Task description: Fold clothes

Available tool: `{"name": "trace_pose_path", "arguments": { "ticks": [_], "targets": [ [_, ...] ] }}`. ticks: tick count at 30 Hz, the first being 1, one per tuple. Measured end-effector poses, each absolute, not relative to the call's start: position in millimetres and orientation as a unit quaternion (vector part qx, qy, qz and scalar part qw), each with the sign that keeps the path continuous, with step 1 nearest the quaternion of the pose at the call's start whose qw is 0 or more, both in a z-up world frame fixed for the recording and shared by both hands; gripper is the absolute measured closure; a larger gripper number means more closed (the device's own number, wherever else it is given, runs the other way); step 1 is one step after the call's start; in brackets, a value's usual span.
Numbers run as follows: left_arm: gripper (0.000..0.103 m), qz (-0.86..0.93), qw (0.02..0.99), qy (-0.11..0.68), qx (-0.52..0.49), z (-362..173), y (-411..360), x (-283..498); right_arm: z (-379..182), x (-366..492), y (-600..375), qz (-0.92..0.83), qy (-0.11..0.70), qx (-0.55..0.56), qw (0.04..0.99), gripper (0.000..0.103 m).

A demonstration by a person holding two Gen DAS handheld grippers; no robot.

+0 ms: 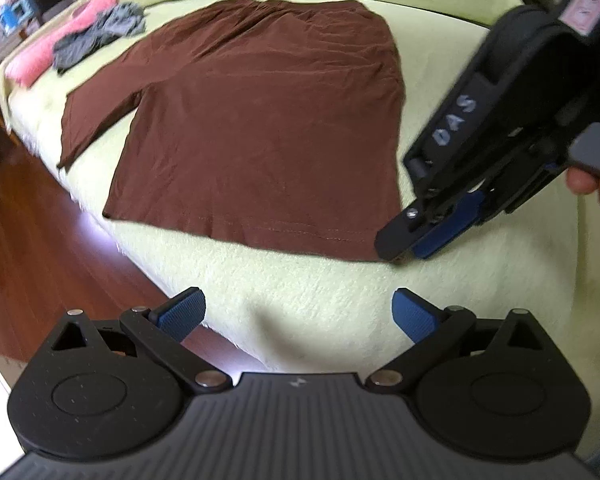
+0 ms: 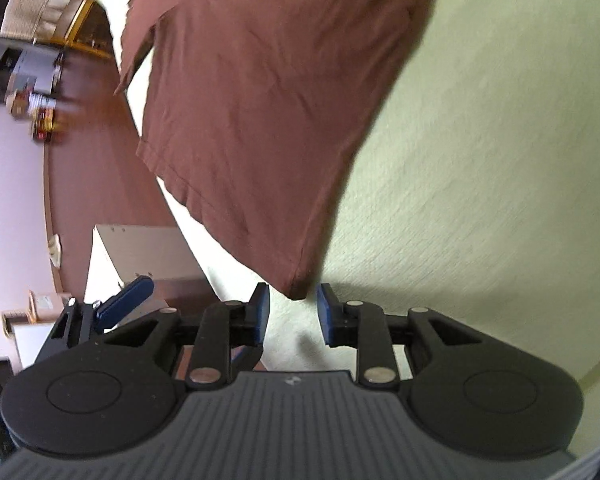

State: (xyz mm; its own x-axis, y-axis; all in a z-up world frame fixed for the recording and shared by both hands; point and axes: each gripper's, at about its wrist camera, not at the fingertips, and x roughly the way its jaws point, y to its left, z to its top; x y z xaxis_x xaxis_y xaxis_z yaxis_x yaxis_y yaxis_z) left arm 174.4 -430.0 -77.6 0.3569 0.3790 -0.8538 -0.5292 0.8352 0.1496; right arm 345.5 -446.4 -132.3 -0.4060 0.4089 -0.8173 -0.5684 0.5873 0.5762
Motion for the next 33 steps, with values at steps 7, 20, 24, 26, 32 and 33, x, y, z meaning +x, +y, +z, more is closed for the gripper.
{"name": "trace_pose_path", "arguments": {
  "ticks": [7, 20, 24, 26, 32, 33],
  "targets": [
    [0.003, 0.257, 0.832, 0.490, -0.027, -88, -434, 182, -144, 347, -445, 0.425, 0.723, -0.011, 0.545, 0.091],
    [0.003, 0.210, 0.849, 0.479, 0.071, -94, -436, 193, -142, 344, -438, 0.410, 0.728, 0.026, 0.549, 0.098],
    [0.003, 0.201, 0.852, 0.473, 0.097, -94, -434, 197, -129, 347, -436, 0.422, 0.723, 0.046, 0.545, 0.098],
    [0.003, 0.197, 0.856, 0.466, 0.106, -93, -434, 201, -121, 348, -434, 0.428, 0.721, 0.056, 0.542, 0.098],
    [0.028, 0.170, 0.859, 0.456, 0.158, -102, -440, 217, -114, 356, -426, 0.430, 0.725, 0.061, 0.535, 0.098],
    [0.036, 0.171, 0.854, 0.460, 0.171, -106, -440, 220, -112, 358, -425, 0.433, 0.724, 0.062, 0.534, 0.097]
  ]
}}
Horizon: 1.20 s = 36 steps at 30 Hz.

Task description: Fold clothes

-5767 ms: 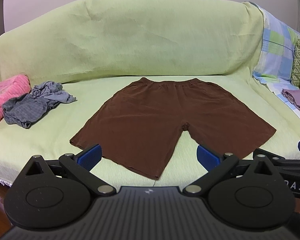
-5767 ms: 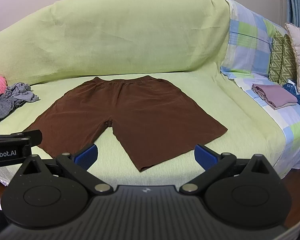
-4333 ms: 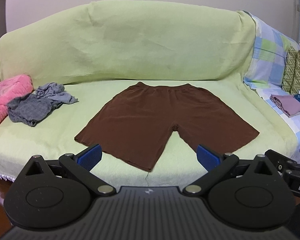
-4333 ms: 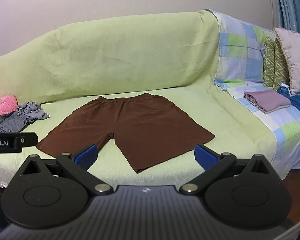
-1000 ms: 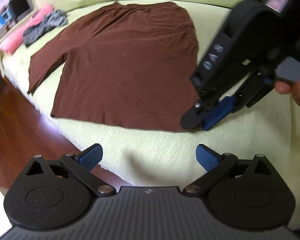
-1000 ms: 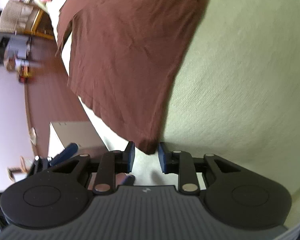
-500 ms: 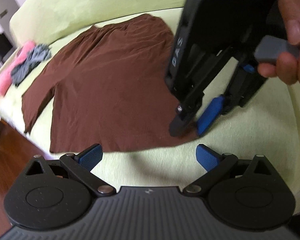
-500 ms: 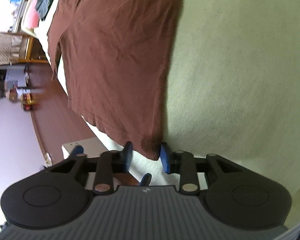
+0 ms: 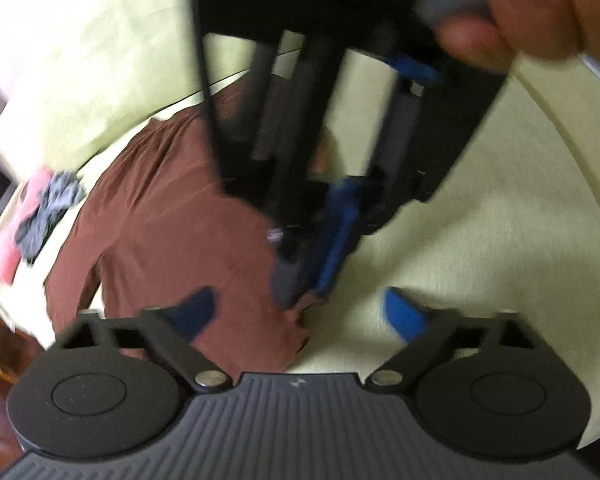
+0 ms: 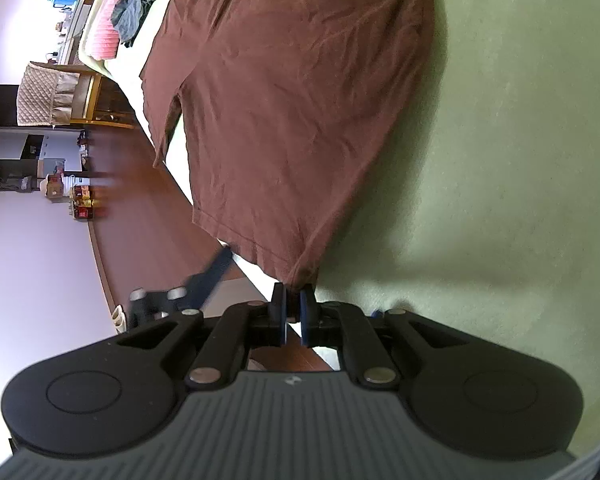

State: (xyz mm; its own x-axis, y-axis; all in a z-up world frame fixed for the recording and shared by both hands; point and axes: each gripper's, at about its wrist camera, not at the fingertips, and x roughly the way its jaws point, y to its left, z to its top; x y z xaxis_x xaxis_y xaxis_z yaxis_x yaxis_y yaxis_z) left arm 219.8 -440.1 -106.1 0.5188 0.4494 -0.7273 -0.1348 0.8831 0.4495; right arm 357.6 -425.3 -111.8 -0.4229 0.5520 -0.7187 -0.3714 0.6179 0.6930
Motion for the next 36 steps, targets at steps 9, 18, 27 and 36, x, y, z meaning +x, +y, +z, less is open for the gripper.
{"name": "trace_pose_path", "arguments": {
  "ticks": [9, 18, 27, 36],
  "targets": [
    [0.086, 0.196, 0.859, 0.439, 0.177, -105, -412, 226, -93, 369, -432, 0.453, 0.719, 0.075, 0.523, 0.097],
    [0.103, 0.190, 0.873, 0.415, 0.171, -112, -408, 217, -101, 391, -442, 0.418, 0.738, 0.046, 0.528, 0.062],
    [0.103, 0.182, 0.881, 0.410, 0.147, -100, -401, 219, -75, 554, -403, 0.446, 0.587, -0.029, 0.676, 0.062],
    [0.103, 0.190, 0.888, 0.407, 0.098, -85, -403, 209, -97, 615, -354, 0.451, 0.557, -0.054, 0.695, 0.062]
  ]
}}
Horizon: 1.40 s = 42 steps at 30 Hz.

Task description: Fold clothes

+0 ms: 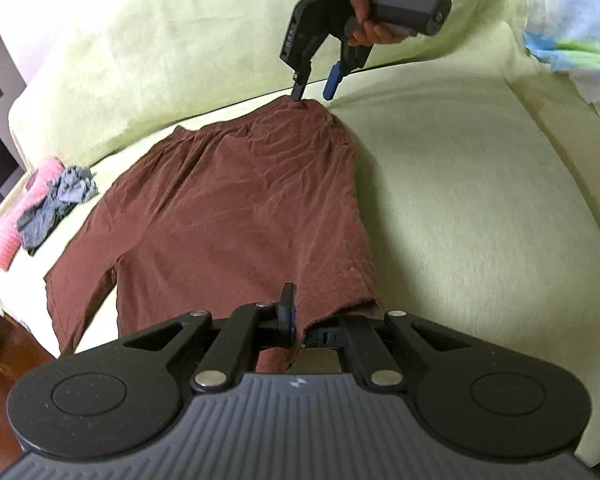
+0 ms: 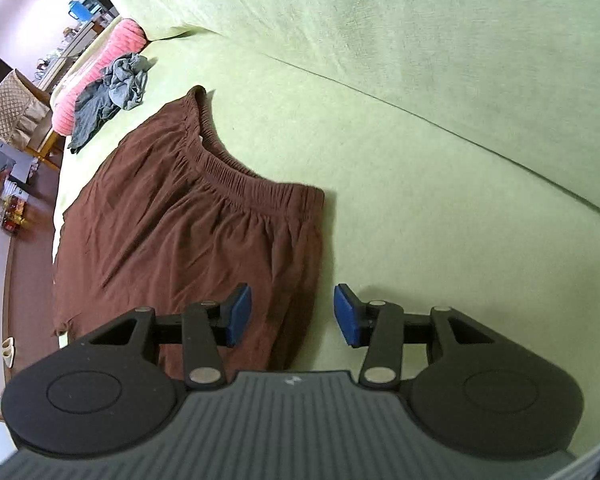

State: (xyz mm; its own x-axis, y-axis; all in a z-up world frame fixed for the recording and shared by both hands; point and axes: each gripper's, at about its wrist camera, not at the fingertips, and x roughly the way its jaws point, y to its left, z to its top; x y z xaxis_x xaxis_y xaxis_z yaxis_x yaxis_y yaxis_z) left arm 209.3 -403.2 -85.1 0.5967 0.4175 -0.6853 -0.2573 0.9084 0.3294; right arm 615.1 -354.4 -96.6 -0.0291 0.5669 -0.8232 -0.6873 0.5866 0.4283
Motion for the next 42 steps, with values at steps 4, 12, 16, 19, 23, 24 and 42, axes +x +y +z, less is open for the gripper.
{"name": "trace_pose_path", "arguments": {
  "ticks": [4, 12, 16, 19, 23, 24, 42],
  "targets": [
    [0.103, 0.197, 0.891, 0.403, 0.067, -80, -393, 209, -109, 624, -356, 0.447, 0.565, -0.026, 0.693, 0.062],
    [0.103, 0.199, 0.892, 0.405, 0.038, -75, -383, 210, -119, 637, -348, 0.451, 0.586, -0.001, 0.673, 0.084],
    [0.103, 0.200, 0.892, 0.405, 0.024, -72, -379, 211, -122, 642, -349, 0.438, 0.604, 0.026, 0.666, 0.084],
    [0.103, 0.205, 0.891, 0.406, 0.002, -71, -373, 212, -124, 638, -349, 0.448, 0.592, 0.016, 0.669, 0.087],
    [0.103, 0.210, 0.889, 0.407, -0.018, -68, -369, 213, -122, 634, -342, 0.461, 0.577, -0.016, 0.674, 0.097],
    [0.103, 0.211, 0.888, 0.408, -0.024, -66, -367, 214, -121, 633, -342, 0.462, 0.576, -0.019, 0.674, 0.097],
    [0.103, 0.268, 0.871, 0.365, -0.189, 23, -235, 186, -21, 623, -272, 0.422, 0.605, -0.008, 0.675, 0.098]
  ]
}}
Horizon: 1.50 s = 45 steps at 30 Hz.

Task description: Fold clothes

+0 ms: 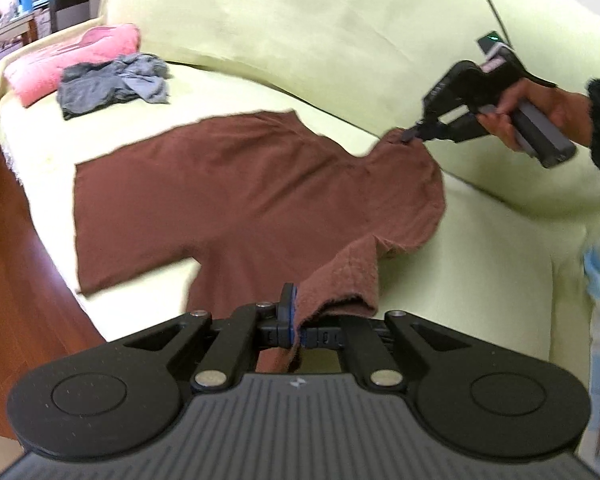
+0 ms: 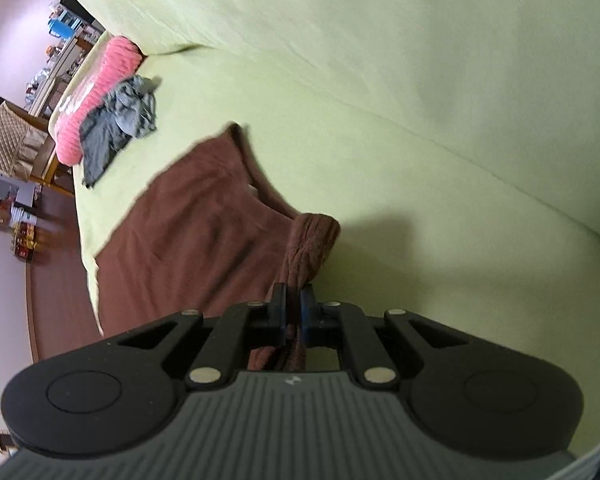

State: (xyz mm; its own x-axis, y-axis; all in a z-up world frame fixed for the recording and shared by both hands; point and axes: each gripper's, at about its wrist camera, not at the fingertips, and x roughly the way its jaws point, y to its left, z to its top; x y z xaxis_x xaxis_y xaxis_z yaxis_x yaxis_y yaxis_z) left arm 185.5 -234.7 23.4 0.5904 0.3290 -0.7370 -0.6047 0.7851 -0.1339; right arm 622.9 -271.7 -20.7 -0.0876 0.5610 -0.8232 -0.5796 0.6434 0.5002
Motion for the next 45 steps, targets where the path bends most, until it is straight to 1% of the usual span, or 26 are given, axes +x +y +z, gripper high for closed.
{"name": "trace_pose_path", "arguments": {
  "ticks": [3, 8, 14, 19, 20, 21, 22, 23, 25, 29, 31, 34, 36, 37, 38, 39, 40, 41, 43, 45],
  "targets": [
    [0.103, 0.270, 0.871, 0.360, -0.199, 33, -190, 181, -3, 615, -239, 0.403, 0.602, -0.005, 0.689, 0.098],
    [0.103, 0.263, 0.866, 0.361, -0.223, 33, -97, 179, 7, 606, -192, 0.364, 0.606, 0.013, 0.707, 0.098],
    [0.103, 0.246, 0.866, 0.378, -0.215, 26, -20, 186, 0, 598, -126, 0.308, 0.613, 0.002, 0.728, 0.098],
    [0.103, 0.251, 0.859, 0.379, -0.236, 8, 45, 188, -10, 597, -71, 0.284, 0.610, 0.001, 0.740, 0.097],
    [0.103, 0.255, 0.854, 0.383, -0.245, 2, 56, 189, -12, 598, -61, 0.281, 0.609, 0.005, 0.742, 0.091],
    [0.101, 0.266, 0.840, 0.393, -0.263, -8, 75, 190, -17, 601, -50, 0.279, 0.610, 0.017, 0.741, 0.080],
    [0.101, 0.278, 0.824, 0.406, -0.281, -20, 90, 192, -20, 603, -42, 0.278, 0.614, 0.026, 0.739, 0.042],
    [0.101, 0.287, 0.810, 0.418, -0.296, -30, 103, 193, -24, 605, -35, 0.267, 0.619, 0.030, 0.738, 0.024],
    [0.101, 0.304, 0.783, 0.438, -0.319, -49, 125, 194, -26, 605, -26, 0.249, 0.609, 0.026, 0.752, 0.024],
    [0.101, 0.320, 0.773, 0.460, -0.296, -60, 134, 193, -12, 585, -31, 0.298, 0.551, -0.044, 0.778, 0.024],
    [0.098, 0.330, 0.768, 0.468, -0.286, -59, 131, 184, -8, 574, -46, 0.330, 0.530, -0.081, 0.777, 0.024],
    [0.096, 0.342, 0.758, 0.489, -0.264, -55, 122, 169, 1, 557, -77, 0.400, 0.482, -0.150, 0.765, 0.031],
    [0.096, 0.333, 0.759, 0.510, -0.231, -50, 109, 163, 6, 544, -97, 0.460, 0.441, -0.216, 0.739, 0.039],
    [0.096, 0.324, 0.761, 0.518, -0.216, -47, 102, 161, 8, 539, -104, 0.483, 0.427, -0.237, 0.727, 0.046],
    [0.094, 0.317, 0.764, 0.522, -0.209, -43, 96, 159, 11, 533, -110, 0.512, 0.409, -0.259, 0.709, 0.054],
    [0.086, 0.308, 0.767, 0.528, -0.196, -39, 86, 159, 14, 525, -117, 0.545, 0.385, -0.287, 0.688, 0.056],
    [0.074, 0.296, 0.771, 0.534, -0.180, -33, 70, 159, 17, 518, -120, 0.564, 0.364, -0.308, 0.674, 0.056],
    [0.070, 0.291, 0.773, 0.536, -0.172, -30, 60, 160, 19, 509, -123, 0.576, 0.344, -0.327, 0.666, 0.056],
    [0.070, 0.289, 0.773, 0.538, -0.170, -26, 44, 164, 21, 490, -127, 0.589, 0.320, -0.341, 0.659, 0.056],
    [0.070, 0.292, 0.773, 0.532, -0.183, -21, 30, 169, 20, 478, -131, 0.585, 0.346, -0.309, 0.665, 0.056]
  ]
}}
